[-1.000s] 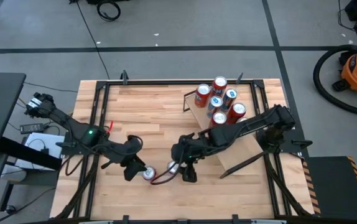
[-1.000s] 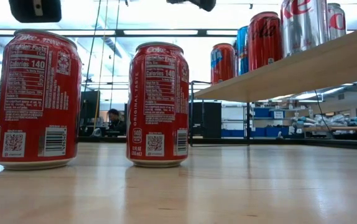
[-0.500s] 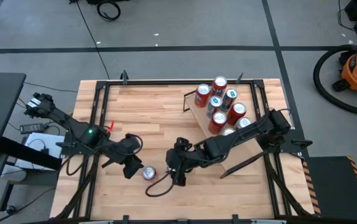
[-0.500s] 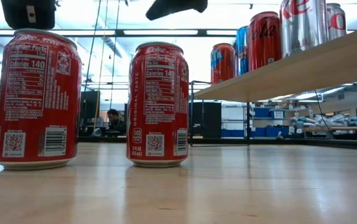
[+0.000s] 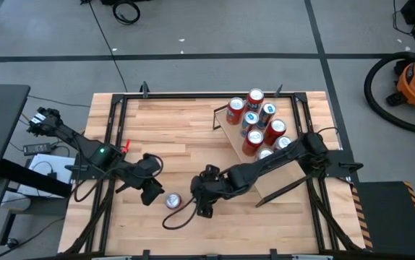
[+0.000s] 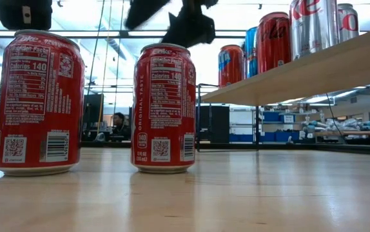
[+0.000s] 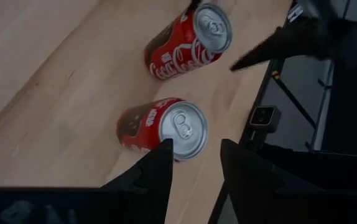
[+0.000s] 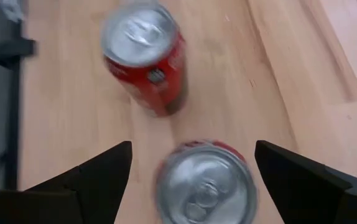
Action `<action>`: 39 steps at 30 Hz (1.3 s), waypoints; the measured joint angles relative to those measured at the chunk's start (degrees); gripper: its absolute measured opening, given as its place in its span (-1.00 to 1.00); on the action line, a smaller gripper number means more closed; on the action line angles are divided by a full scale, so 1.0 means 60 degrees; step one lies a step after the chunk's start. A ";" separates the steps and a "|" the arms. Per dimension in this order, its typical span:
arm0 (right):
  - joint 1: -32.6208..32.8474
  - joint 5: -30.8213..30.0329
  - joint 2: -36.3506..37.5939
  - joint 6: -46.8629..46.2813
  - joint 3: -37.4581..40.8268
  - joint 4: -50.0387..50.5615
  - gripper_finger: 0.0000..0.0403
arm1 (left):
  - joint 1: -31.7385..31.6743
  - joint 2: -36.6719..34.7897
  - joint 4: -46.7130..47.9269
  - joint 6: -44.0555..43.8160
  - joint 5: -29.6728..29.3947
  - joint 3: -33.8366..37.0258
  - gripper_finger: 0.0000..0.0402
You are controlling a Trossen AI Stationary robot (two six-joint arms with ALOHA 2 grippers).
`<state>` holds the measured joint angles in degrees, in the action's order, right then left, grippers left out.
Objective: Place canned beverage on shelf
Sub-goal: Put the right red soda can on the shelf
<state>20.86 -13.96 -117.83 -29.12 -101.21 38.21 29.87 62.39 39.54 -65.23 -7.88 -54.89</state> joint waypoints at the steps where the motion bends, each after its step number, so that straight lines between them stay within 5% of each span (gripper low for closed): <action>1: -0.0007 -0.0025 -0.0026 -0.0116 0.0009 0.0144 0.74 | -0.0004 0.0005 0.0005 0.0000 0.0000 0.0000 -0.29; 14: -0.0168 0.0081 -0.0507 -0.0769 0.0008 0.0405 0.72 | -0.0003 0.0011 0.0013 -0.0014 -0.0003 0.0000 -0.29; 19: -0.0206 0.0381 -0.0527 -0.0580 0.0025 0.0551 0.57 | -0.0004 0.0011 0.0010 -0.0029 -0.0004 0.0000 -0.29; 33: -0.0136 0.2669 -0.0411 0.5676 -0.0007 0.1344 0.57 | -0.0011 0.0014 -0.0012 0.0007 -0.0007 0.0000 -0.29; 39: -0.0051 0.2340 -0.0385 0.5720 -0.0007 0.1581 0.63 | -0.0011 0.0015 -0.0067 0.0004 -0.0007 0.0000 -0.29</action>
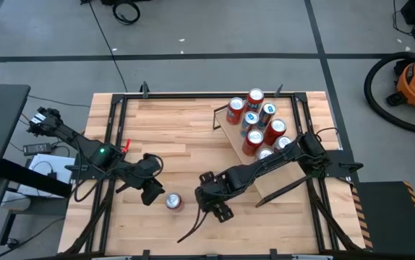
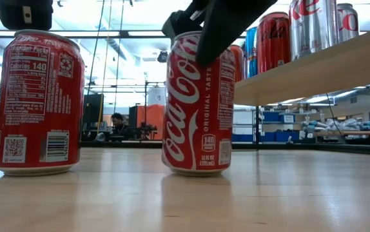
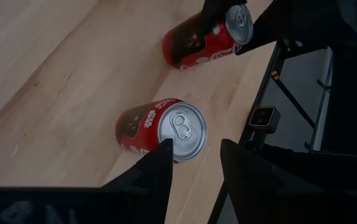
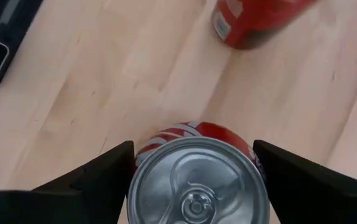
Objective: Place canned beverage on shelf
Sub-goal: Put the right red soda can on the shelf
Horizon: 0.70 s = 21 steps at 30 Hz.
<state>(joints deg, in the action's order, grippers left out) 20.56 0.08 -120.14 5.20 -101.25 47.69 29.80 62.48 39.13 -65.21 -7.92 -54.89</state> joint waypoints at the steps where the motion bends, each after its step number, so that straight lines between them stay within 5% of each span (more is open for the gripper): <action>1: 0.0000 0.0034 0.0001 -0.0100 -0.0001 0.0053 0.66 | 0.0000 0.0001 0.0000 0.0000 0.0000 0.0000 -0.29; 11: -0.0011 -0.0042 -0.0036 -0.2041 -0.1159 0.1674 0.97 | 0.0000 0.0004 0.0007 -0.0004 -0.0324 0.0000 -0.29; 21: -0.0090 -0.0475 -0.0029 -0.7614 -0.1570 0.2037 0.97 | 0.0000 0.0004 0.0004 -0.0029 -0.0353 0.0000 -0.29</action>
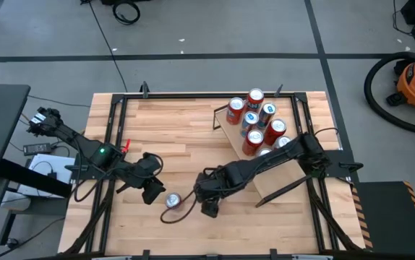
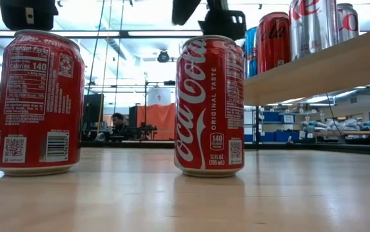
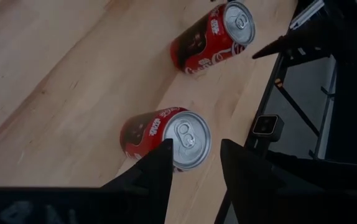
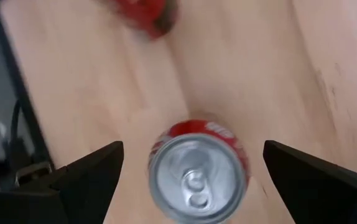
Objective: Place canned beverage on shelf
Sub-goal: Put the right red soda can on the shelf
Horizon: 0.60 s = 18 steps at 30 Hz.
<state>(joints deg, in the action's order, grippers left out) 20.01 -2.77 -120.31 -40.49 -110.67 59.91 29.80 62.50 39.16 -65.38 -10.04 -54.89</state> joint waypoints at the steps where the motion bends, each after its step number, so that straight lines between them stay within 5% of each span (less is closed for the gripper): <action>1: -0.0018 -0.0095 -0.0032 -0.0281 -0.0004 0.0018 0.97 | 0.0000 0.0000 0.0000 0.0000 0.0000 0.0000 -0.29; 12: -0.0062 -0.0098 -0.0418 -0.1439 0.0124 0.0111 0.94 | 0.0000 0.0000 -0.0086 0.0003 0.0000 0.0000 -0.29; 18: -0.0073 0.0266 -0.0412 -0.1166 0.0160 0.0052 0.69 | 0.0000 0.0000 -0.0102 0.0007 0.0000 0.0000 -0.29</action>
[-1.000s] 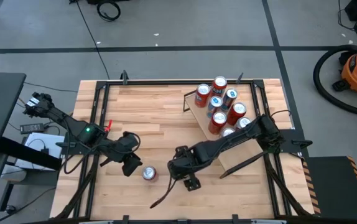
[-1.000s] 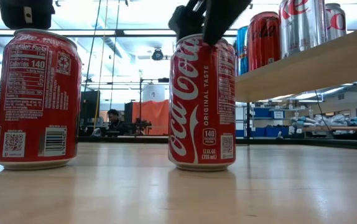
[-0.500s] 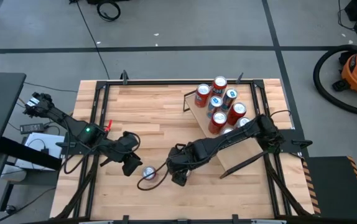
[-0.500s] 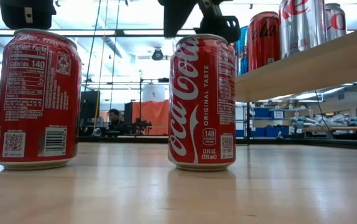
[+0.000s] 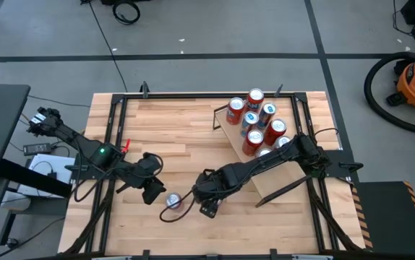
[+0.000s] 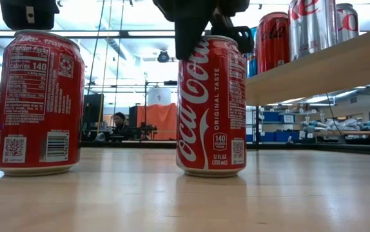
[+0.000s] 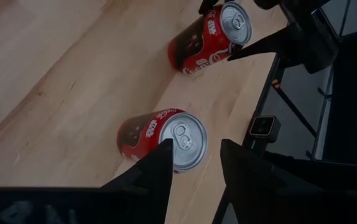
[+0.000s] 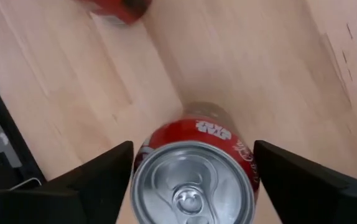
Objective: Place canned beverage on shelf
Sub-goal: Put the right red soda can on the shelf
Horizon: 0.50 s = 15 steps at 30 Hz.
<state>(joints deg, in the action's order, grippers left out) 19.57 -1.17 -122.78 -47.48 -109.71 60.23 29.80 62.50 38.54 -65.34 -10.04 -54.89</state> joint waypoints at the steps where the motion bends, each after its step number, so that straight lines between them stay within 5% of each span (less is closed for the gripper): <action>1: 0.0000 0.0053 0.0000 0.0065 0.0000 -0.0006 0.63 | 0.0000 0.0000 -0.0004 0.0001 -0.0003 0.0000 -0.29; 5: 0.0000 0.0153 0.0004 0.0351 0.0000 -0.0015 0.45 | 0.0000 0.0000 -0.0004 0.0004 -0.0007 0.0000 -0.28; 15: -0.0011 0.1026 0.0033 0.3629 0.0000 0.0181 0.56 | 0.0000 0.0000 -0.0006 0.0062 -0.0005 0.0000 -0.28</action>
<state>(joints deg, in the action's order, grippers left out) 19.51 4.99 -122.58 -25.71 -109.71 61.31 29.80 62.50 38.51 -64.97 -10.07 -54.89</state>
